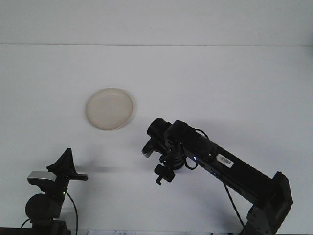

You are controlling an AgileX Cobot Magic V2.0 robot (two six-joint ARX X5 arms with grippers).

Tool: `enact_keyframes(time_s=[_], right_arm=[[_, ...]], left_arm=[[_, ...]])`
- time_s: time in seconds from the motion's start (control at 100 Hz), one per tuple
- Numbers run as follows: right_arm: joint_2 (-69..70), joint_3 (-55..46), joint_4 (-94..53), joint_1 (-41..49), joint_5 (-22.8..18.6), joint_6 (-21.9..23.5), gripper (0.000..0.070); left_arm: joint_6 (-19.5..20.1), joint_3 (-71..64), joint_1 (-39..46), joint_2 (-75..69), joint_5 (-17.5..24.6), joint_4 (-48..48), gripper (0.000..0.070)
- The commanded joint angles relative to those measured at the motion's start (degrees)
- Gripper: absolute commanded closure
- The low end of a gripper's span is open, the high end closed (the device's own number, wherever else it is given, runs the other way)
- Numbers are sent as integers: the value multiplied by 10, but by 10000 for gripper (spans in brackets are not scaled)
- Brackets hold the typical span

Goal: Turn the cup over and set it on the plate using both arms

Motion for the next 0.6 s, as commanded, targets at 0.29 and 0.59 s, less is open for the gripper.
enact_keyframes(time_s=[0.29,0.59], right_arm=[[-21,111,-25,-9,33,-17,336],[-112,111,-25,-170,67,-28,336]], left_arm=[[-2,-11,1,-1,1,6,688],[-2,-11,1,-1,1,6,688]])
